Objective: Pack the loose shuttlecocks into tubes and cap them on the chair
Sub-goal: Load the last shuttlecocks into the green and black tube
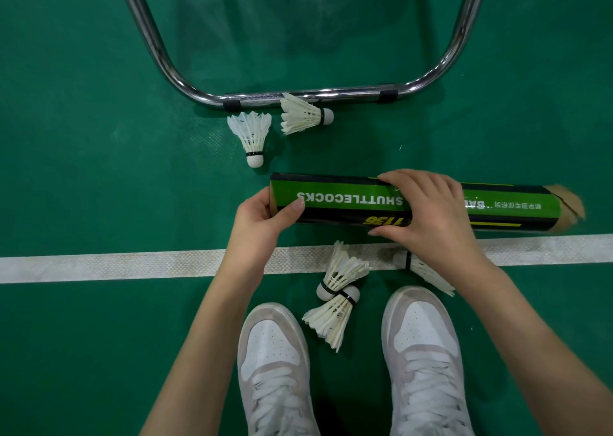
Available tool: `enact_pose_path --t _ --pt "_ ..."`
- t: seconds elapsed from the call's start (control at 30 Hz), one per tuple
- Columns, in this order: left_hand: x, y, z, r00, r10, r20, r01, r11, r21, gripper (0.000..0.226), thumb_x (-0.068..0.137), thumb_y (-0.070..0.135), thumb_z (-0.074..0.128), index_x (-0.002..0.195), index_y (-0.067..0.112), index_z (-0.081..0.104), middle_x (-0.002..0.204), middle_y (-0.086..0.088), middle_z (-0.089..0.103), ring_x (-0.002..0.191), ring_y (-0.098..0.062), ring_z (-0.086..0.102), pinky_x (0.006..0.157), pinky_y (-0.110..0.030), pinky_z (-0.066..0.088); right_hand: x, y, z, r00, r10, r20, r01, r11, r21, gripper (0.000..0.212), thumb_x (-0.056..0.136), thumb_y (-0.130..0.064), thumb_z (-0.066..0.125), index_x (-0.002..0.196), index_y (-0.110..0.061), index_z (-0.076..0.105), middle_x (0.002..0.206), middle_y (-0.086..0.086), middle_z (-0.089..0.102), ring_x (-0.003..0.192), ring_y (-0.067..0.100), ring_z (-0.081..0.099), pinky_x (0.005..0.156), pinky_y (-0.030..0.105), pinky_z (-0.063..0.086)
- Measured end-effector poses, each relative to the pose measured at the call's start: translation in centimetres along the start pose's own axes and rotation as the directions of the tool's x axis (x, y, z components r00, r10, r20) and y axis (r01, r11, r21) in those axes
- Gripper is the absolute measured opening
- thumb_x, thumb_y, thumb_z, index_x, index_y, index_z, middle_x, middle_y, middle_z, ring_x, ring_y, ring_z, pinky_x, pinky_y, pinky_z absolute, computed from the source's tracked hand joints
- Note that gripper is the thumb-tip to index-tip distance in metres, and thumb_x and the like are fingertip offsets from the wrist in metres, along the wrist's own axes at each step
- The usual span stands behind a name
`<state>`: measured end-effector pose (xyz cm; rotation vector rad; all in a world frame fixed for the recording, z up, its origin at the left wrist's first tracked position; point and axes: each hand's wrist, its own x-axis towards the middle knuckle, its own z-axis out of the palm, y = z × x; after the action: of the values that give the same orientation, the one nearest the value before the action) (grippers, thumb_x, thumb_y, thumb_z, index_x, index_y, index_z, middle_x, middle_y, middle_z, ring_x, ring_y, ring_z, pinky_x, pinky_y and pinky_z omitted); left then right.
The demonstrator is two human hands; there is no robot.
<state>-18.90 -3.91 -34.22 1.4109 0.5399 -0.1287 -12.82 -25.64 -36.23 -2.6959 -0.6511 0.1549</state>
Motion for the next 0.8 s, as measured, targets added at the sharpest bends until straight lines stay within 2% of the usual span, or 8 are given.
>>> enact_pose_path --t 0.17,0.33,0.43,0.53,0.67,0.8 --pt "0.2 -0.3 -0.2 0.997 -0.001 0.074 0.001 1.0 0.001 0.025 0.091 0.0 0.051 0.116 0.001 0.056 0.102 0.001 0.069 0.096 -0.006 0.064 0.079 -0.011 0.046 -0.2 0.1 0.1 1.0 0.001 0.01 0.0 1.0 -0.006 0.079 0.06 -0.049 0.078 0.127 -0.019 0.05 0.122 0.003 0.058 0.112 0.027 0.05 0.097 0.036 0.023" --pt "0.3 -0.4 -0.6 0.997 0.001 0.078 -0.003 1.0 0.019 0.021 0.093 0.003 0.049 0.113 0.004 0.057 0.104 -0.003 0.068 0.099 -0.01 0.063 0.083 -0.014 0.046 -0.1 0.2 0.3 1.0 -0.013 0.01 0.013 1.0 -0.029 0.08 0.061 -0.049 0.077 0.13 -0.017 0.051 0.121 0.006 0.058 0.11 0.029 0.051 0.097 0.043 0.028" --pt "0.4 -0.5 -1.3 1.0 0.002 0.011 -0.003 0.999 0.041 0.021 0.097 0.016 0.046 0.103 0.005 0.063 0.096 -0.005 0.069 0.092 -0.015 0.062 0.089 -0.026 0.047 0.0 0.4 0.2 1.0 -0.012 0.01 0.012 0.999 -0.032 0.078 0.061 -0.05 0.076 0.128 -0.018 0.053 0.119 0.005 0.059 0.109 0.029 0.051 0.096 0.042 0.029" --pt "0.9 -0.4 -2.1 0.99 0.04 -0.138 -0.029 0.996 0.081 0.038 0.101 0.026 0.039 0.095 0.002 0.067 0.091 -0.011 0.069 0.085 -0.019 0.062 0.089 -0.035 0.046 0.2 0.5 0.0 1.0 -0.007 0.009 0.008 0.999 -0.034 0.077 0.061 -0.052 0.076 0.128 -0.02 0.053 0.119 0.005 0.059 0.109 0.029 0.052 0.096 0.044 0.032" --pt "2.2 0.3 -2.7 0.96 0.081 -0.267 -0.044 0.989 0.141 0.03 0.1 0.02 0.038 0.087 0.019 0.065 0.088 0.004 0.069 0.086 -0.01 0.063 0.086 -0.031 0.046 0.3 0.8 -0.3 1.0 0.005 0.014 -0.005 0.999 -0.031 0.078 0.062 -0.052 0.075 0.129 -0.021 0.052 0.121 0.004 0.058 0.111 0.029 0.051 0.097 0.045 0.032" --pt "4.6 0.9 -3.1 0.943 0.209 -0.258 -0.092 0.911 0.401 0.025 0.094 0.006 0.044 0.1 0.023 0.061 0.104 0.009 0.063 0.096 -0.004 0.055 0.092 -0.032 0.044 0.5 0.7 -0.3 1.0 0.003 0.026 -0.002 0.999 -0.034 0.078 0.062 -0.053 0.075 0.129 -0.02 0.052 0.122 0.005 0.059 0.111 0.03 0.052 0.096 0.045 0.033"
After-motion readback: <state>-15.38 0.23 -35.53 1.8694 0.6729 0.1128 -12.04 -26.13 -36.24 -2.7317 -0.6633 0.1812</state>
